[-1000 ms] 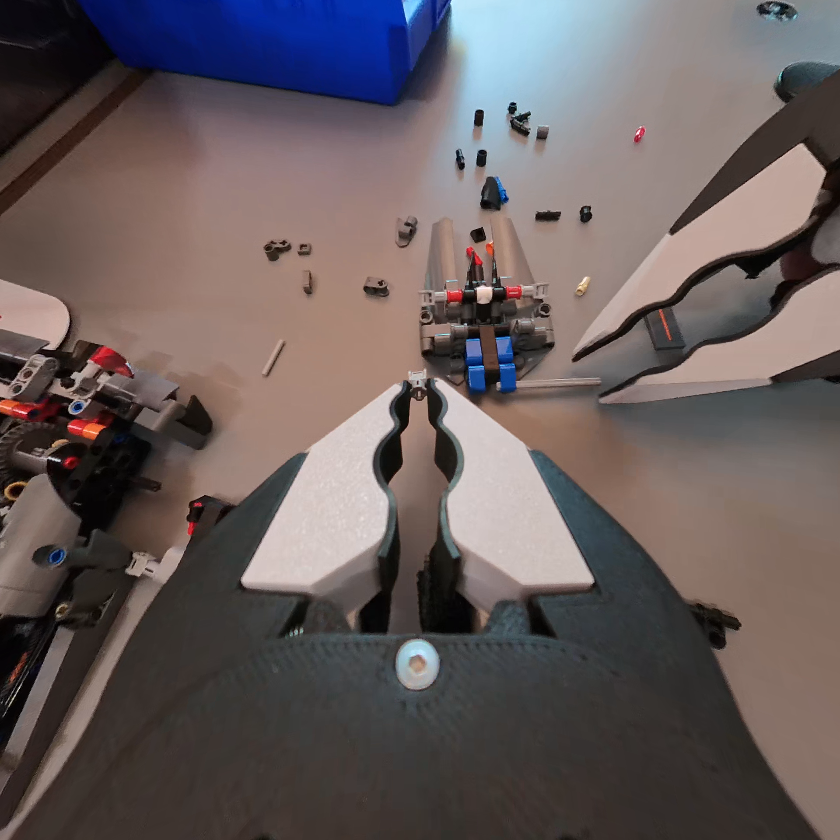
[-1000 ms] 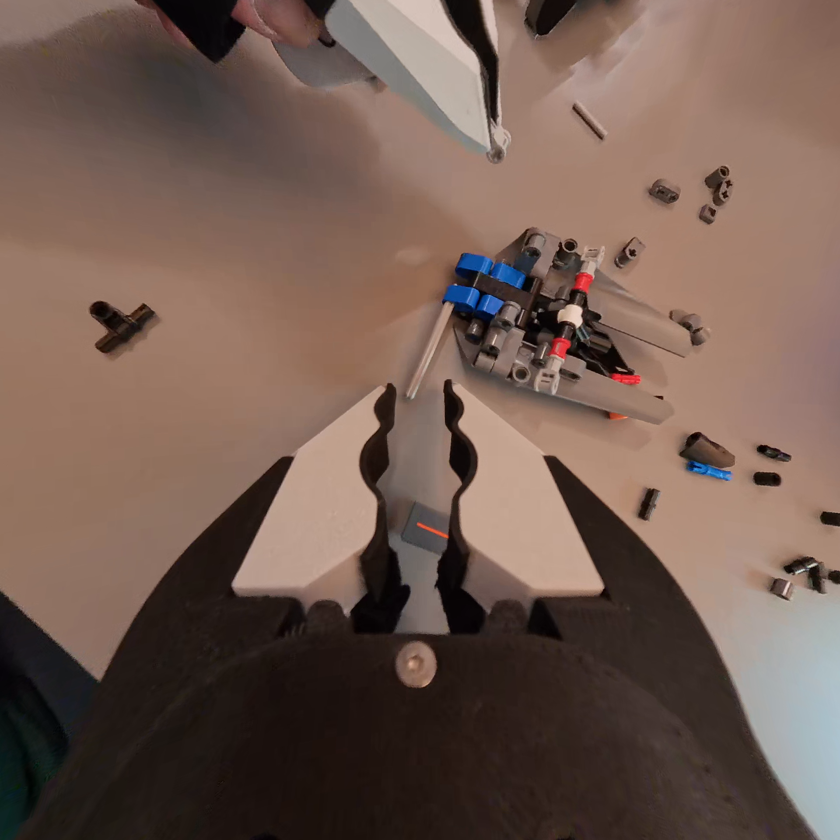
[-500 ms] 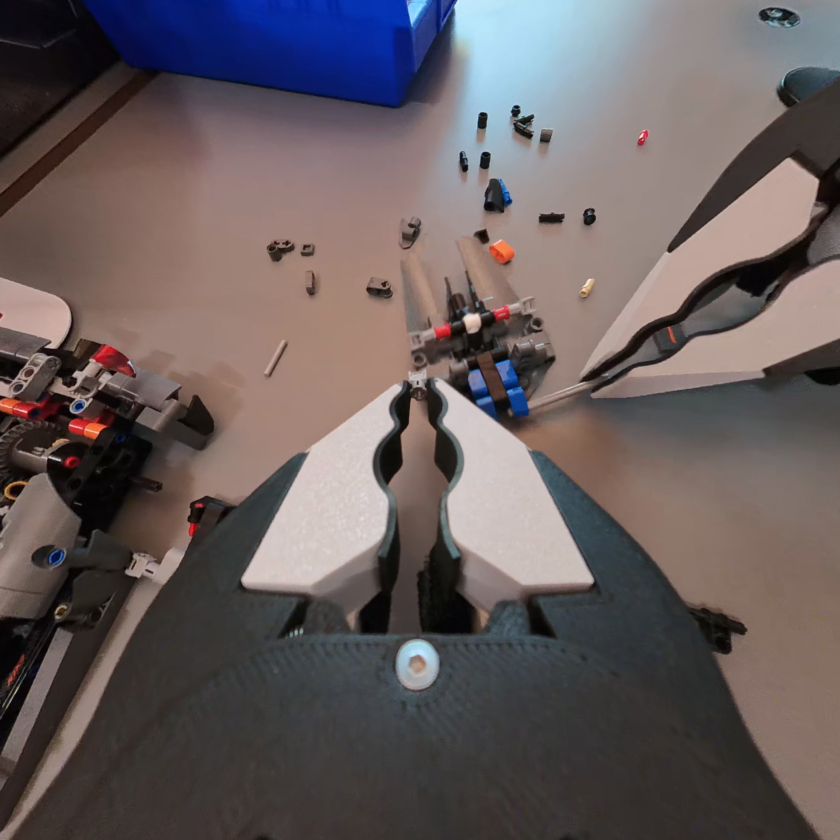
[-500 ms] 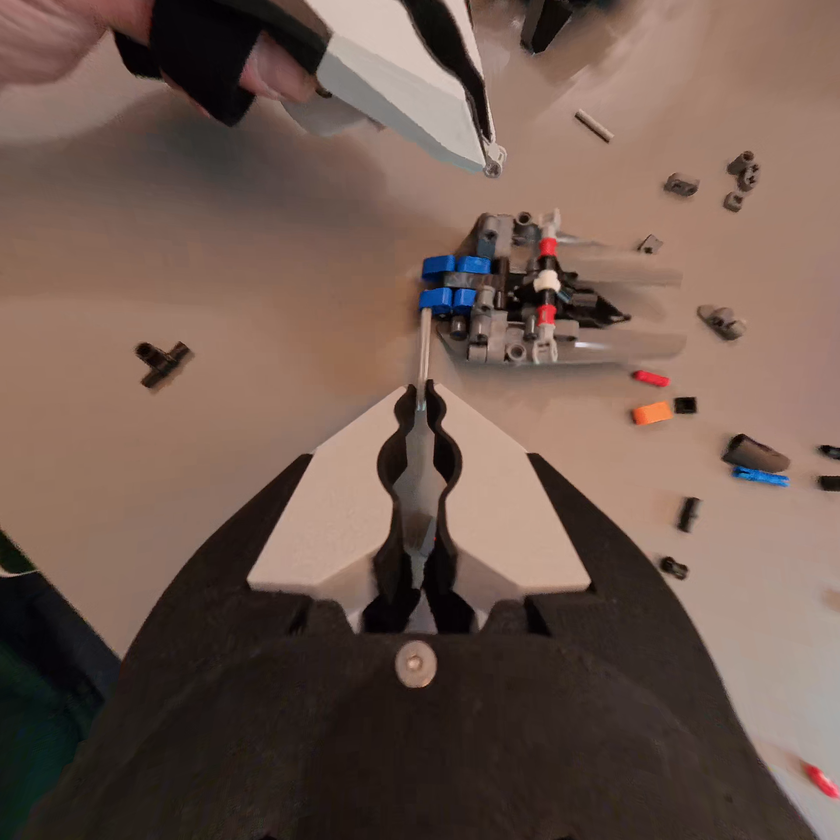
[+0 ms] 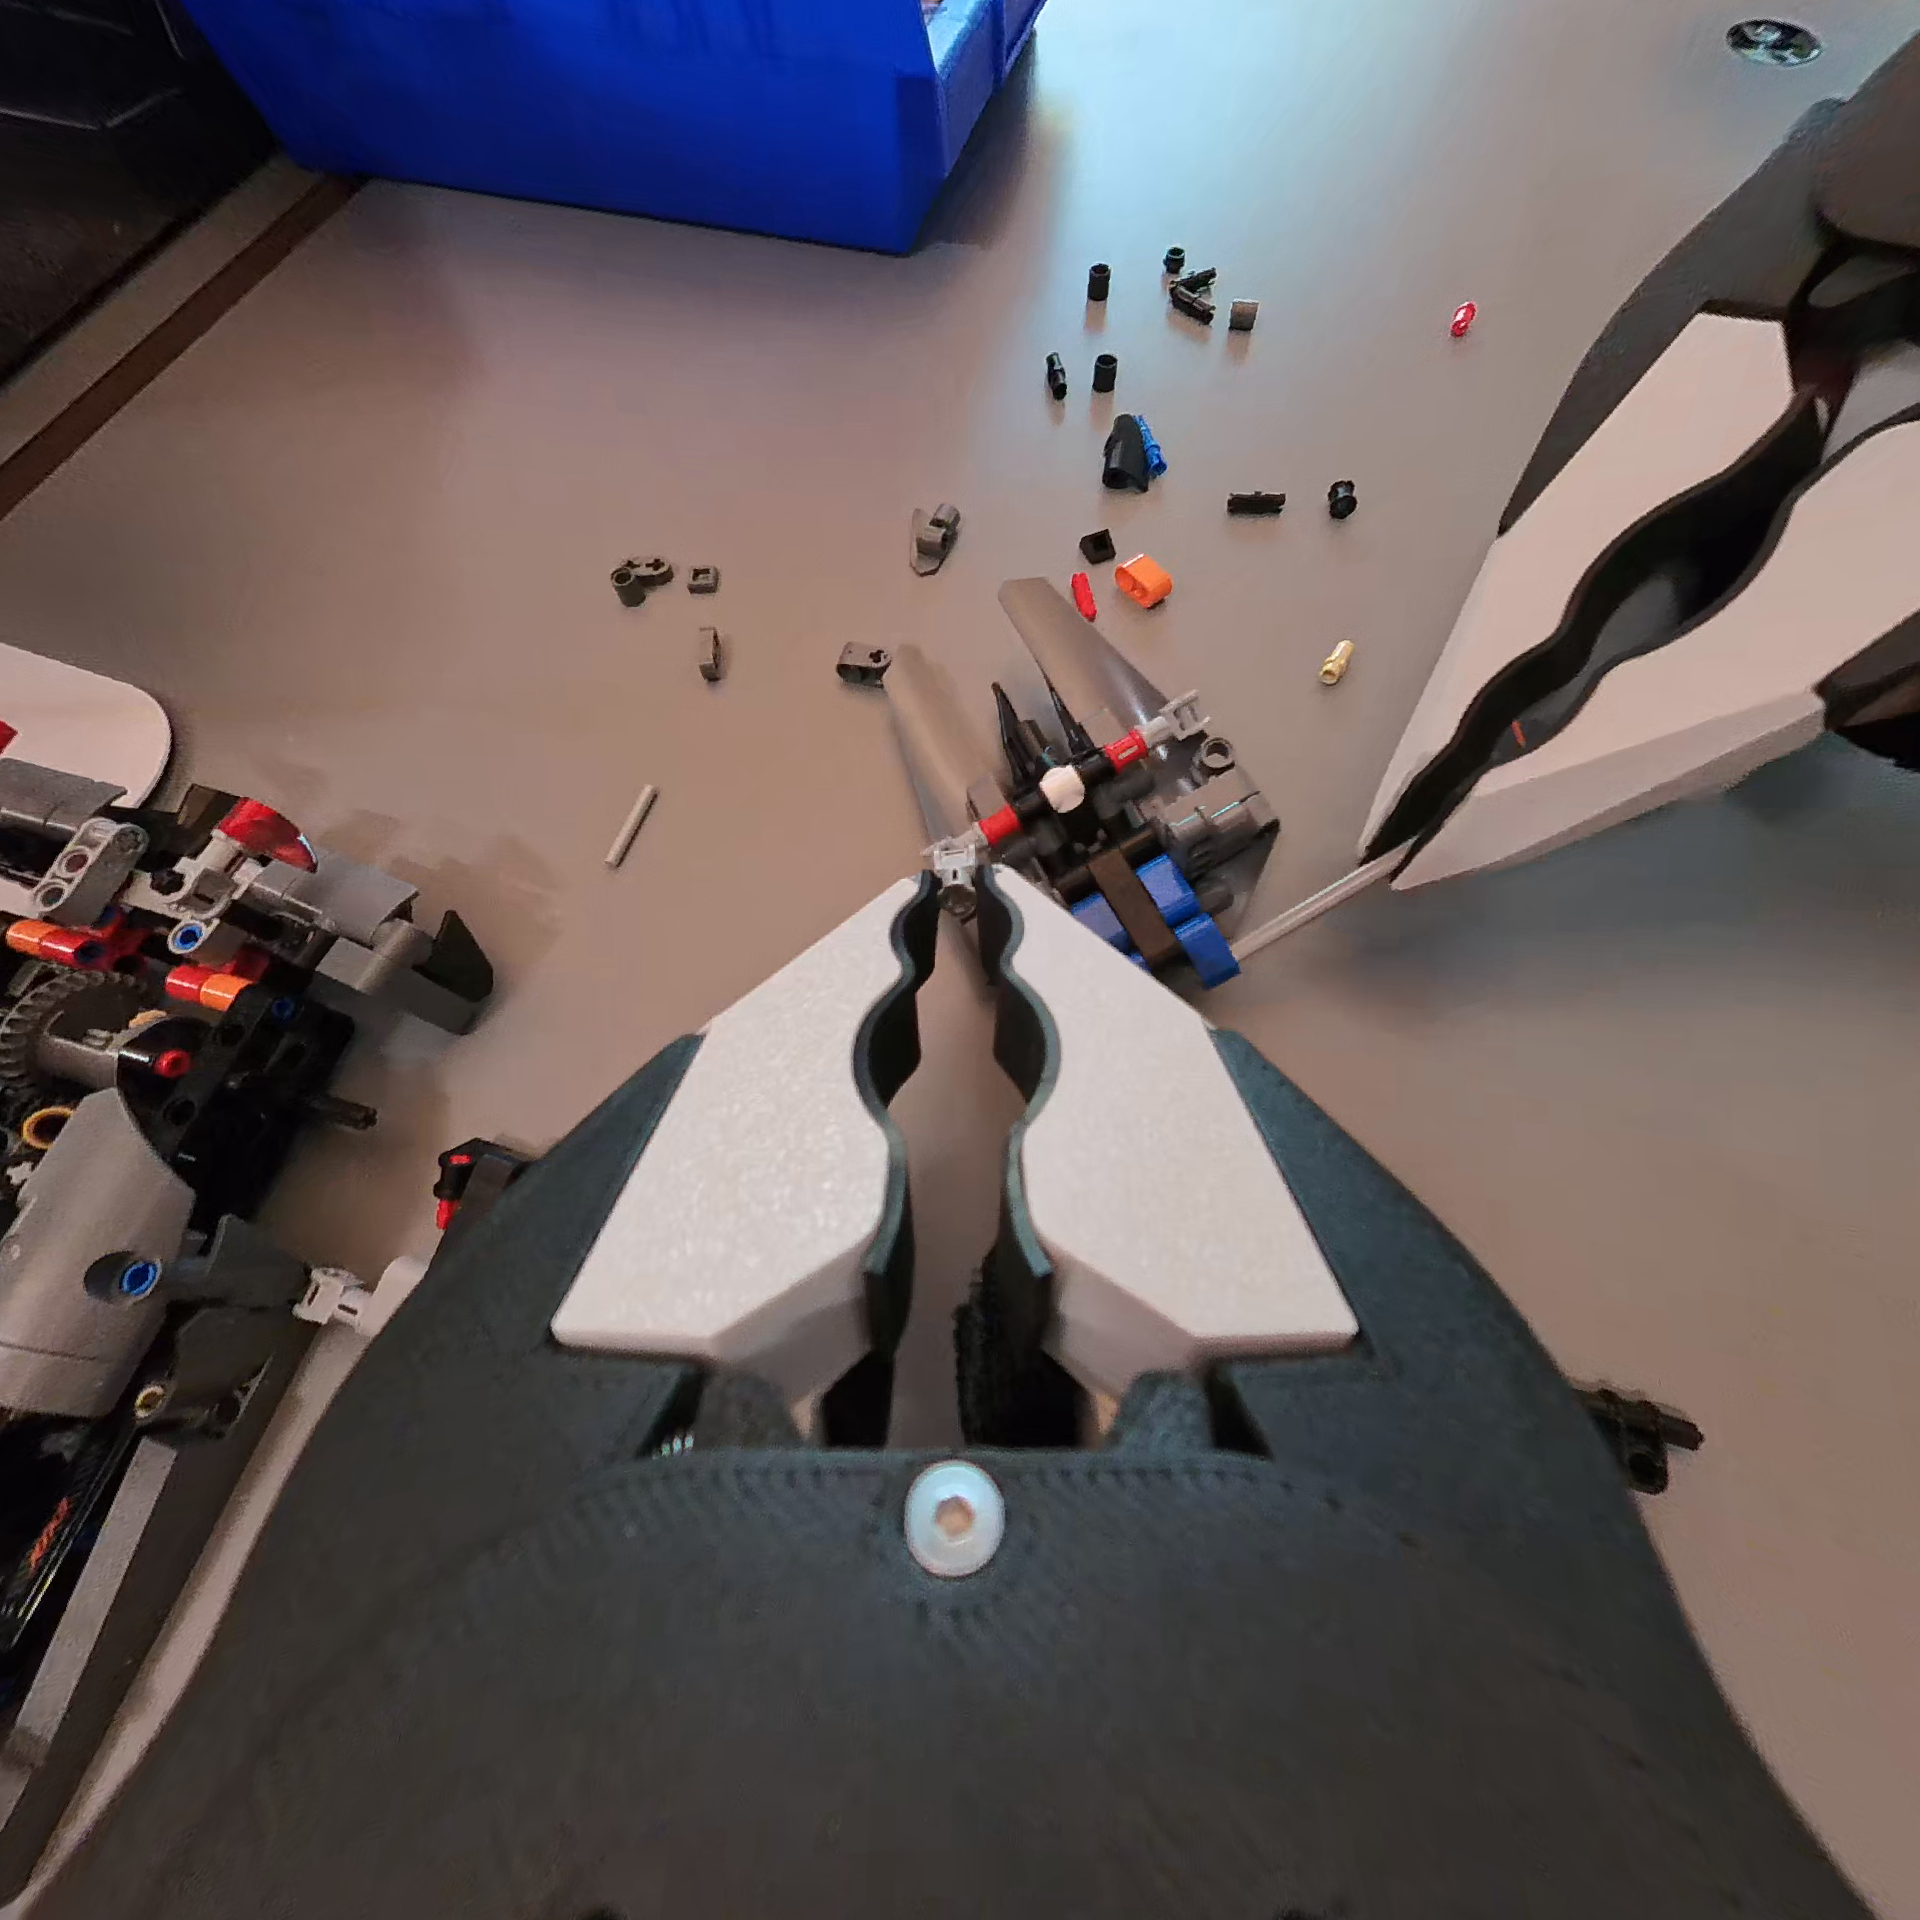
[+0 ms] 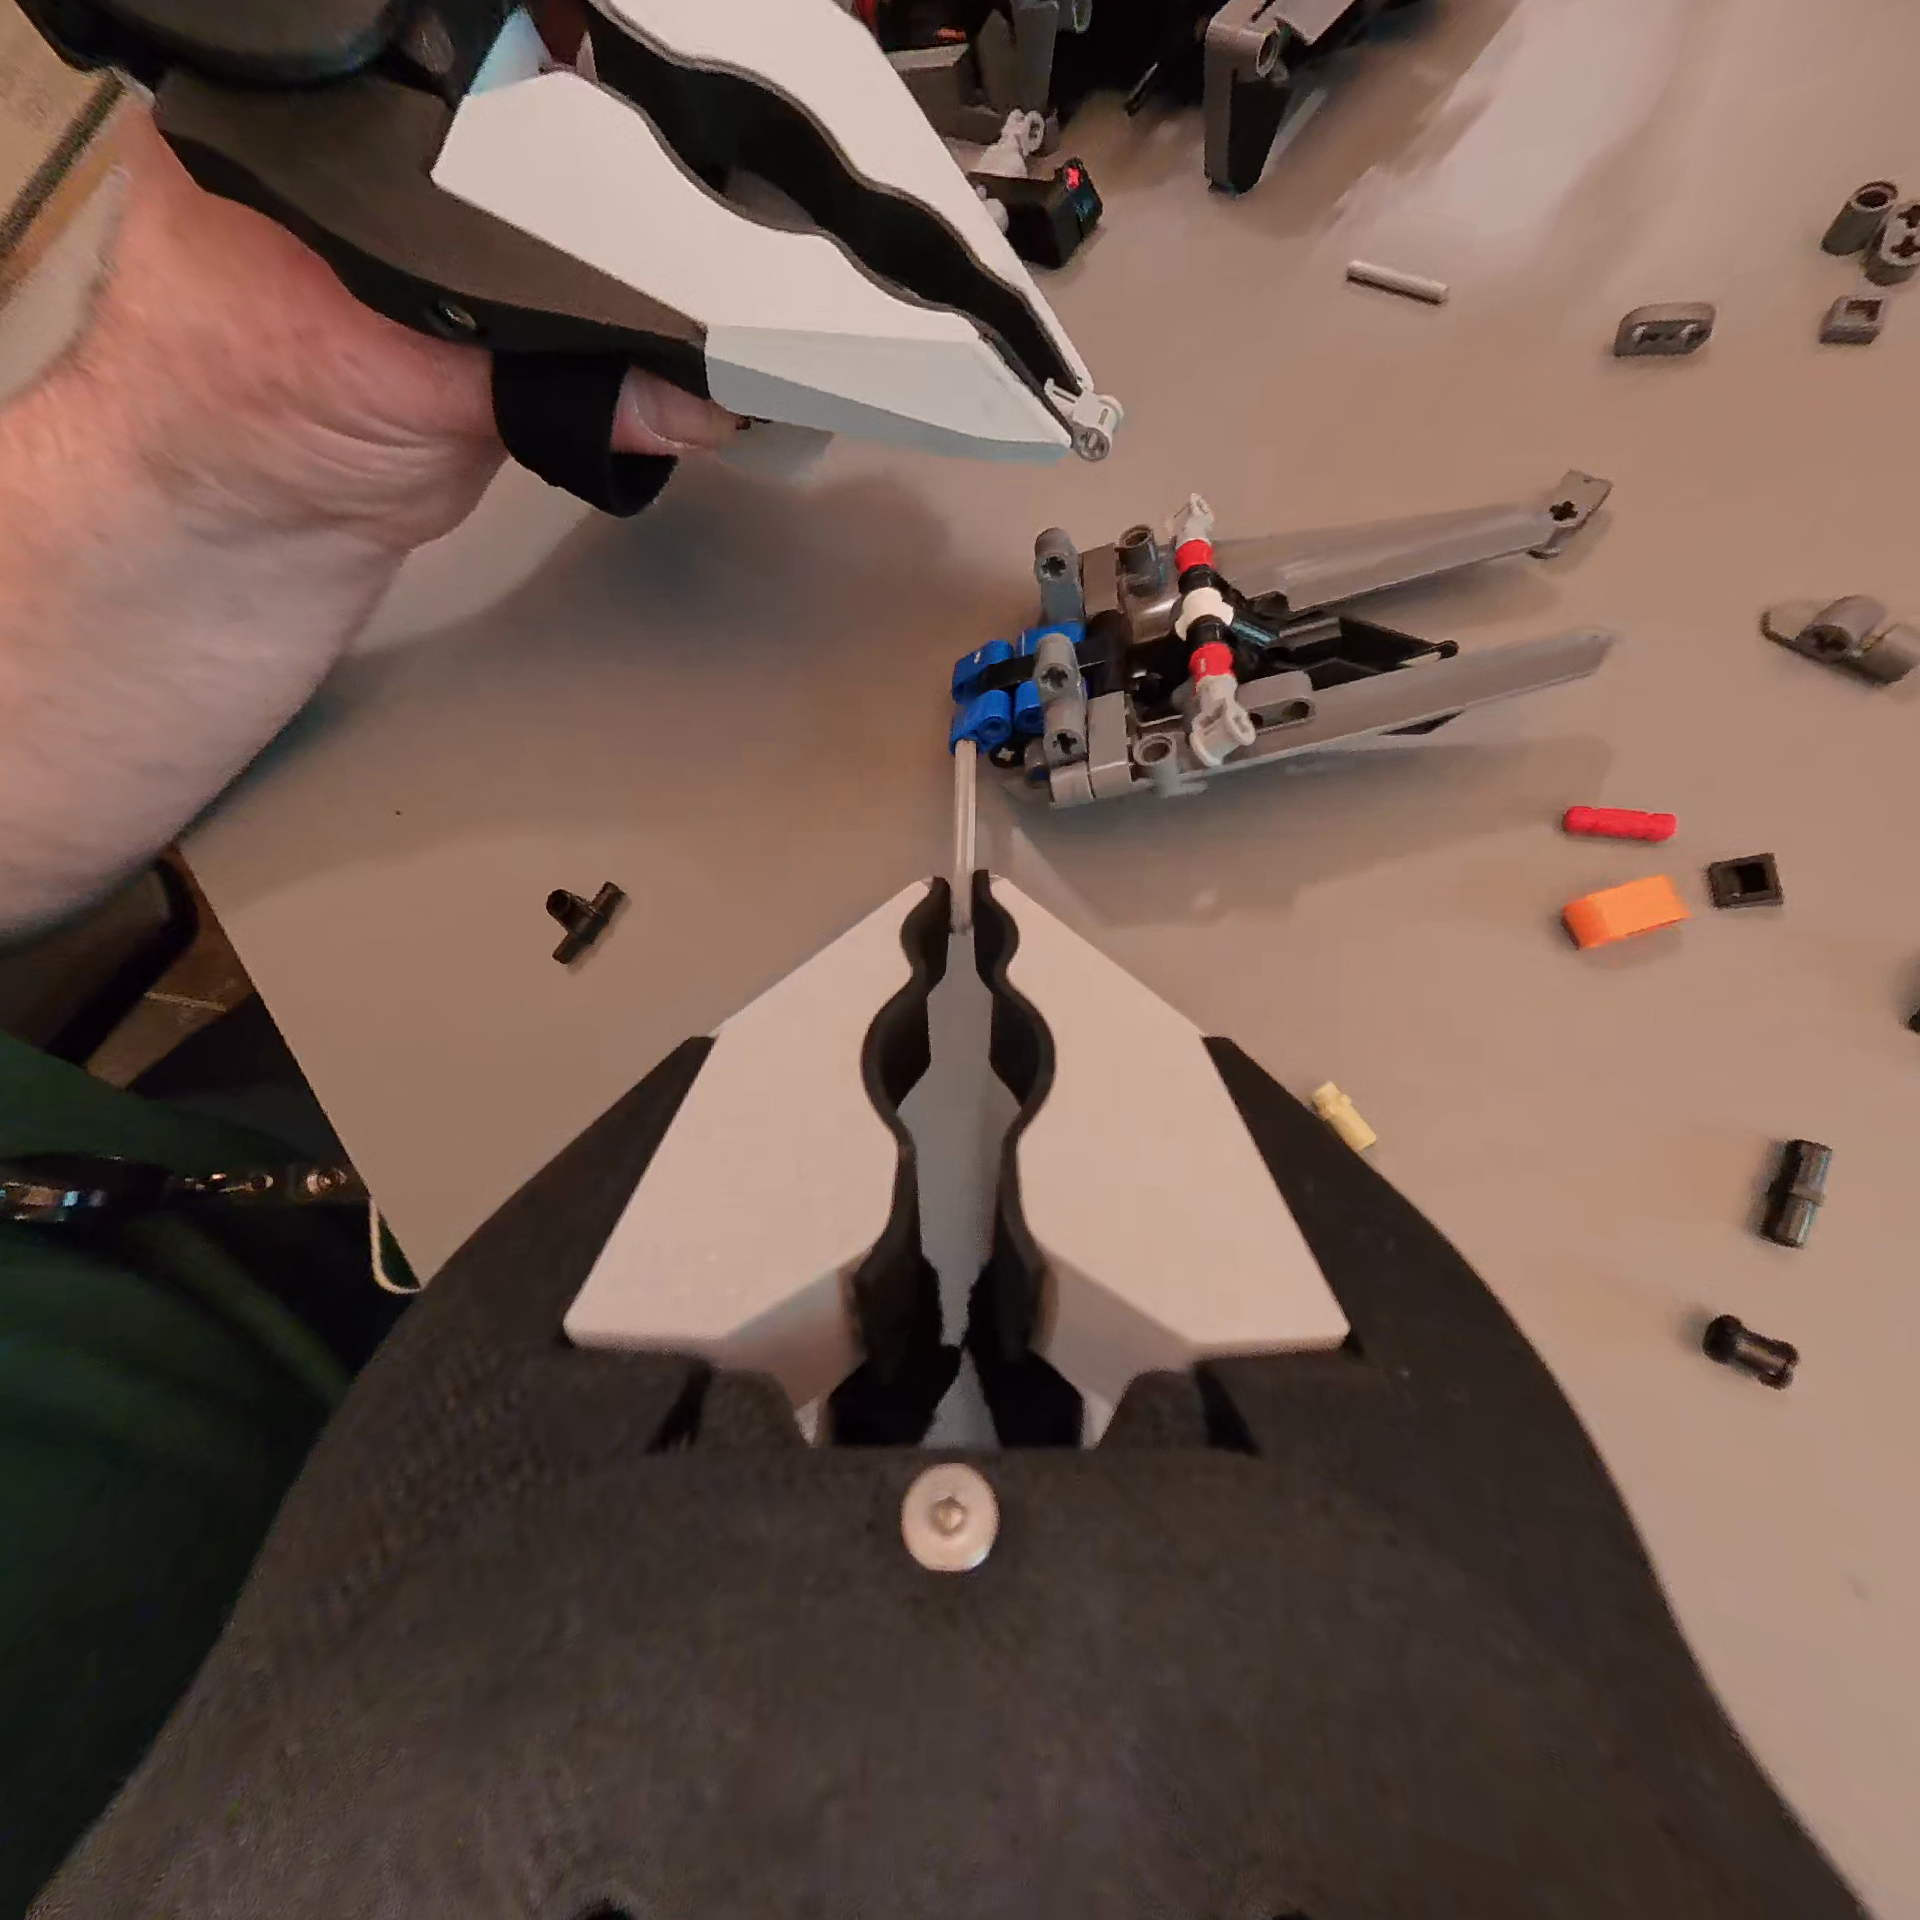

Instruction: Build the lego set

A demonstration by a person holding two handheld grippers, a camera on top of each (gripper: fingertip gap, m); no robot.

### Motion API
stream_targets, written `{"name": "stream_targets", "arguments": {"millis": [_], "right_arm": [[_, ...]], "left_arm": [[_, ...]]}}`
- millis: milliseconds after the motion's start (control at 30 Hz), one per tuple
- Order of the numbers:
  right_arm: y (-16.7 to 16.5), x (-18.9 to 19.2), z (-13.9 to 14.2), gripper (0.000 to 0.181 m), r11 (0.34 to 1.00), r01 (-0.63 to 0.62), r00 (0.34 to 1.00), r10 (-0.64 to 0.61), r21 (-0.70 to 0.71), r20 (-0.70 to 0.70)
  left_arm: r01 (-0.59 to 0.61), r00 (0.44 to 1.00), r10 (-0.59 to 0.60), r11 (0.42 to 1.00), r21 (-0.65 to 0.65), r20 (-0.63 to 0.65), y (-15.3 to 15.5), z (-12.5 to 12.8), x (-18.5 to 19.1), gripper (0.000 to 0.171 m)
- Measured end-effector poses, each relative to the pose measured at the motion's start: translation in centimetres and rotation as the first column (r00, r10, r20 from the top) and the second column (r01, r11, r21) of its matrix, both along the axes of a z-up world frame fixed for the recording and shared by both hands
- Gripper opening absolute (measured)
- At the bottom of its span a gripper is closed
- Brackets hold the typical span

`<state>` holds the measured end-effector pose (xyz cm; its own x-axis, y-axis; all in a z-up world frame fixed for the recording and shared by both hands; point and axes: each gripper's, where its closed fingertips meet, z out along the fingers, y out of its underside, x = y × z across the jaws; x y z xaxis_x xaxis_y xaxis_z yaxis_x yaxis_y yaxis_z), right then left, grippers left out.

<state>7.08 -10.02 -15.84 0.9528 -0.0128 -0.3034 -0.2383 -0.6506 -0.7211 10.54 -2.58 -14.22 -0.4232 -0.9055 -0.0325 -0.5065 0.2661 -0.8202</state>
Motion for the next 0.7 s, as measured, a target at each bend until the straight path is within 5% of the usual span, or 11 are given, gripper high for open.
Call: {"name": "stream_targets", "arguments": {"millis": [700], "right_arm": [[-0.4, 1.0, 0.2, 0.003, 0.998, 0.031, 0.997, -0.027, 0.051, -0.072]], "left_arm": [[0.004, 1.000, -0.004, 1.000, 0.008, -0.008, -0.1, -0.3, 0.1, 0.005]]}}
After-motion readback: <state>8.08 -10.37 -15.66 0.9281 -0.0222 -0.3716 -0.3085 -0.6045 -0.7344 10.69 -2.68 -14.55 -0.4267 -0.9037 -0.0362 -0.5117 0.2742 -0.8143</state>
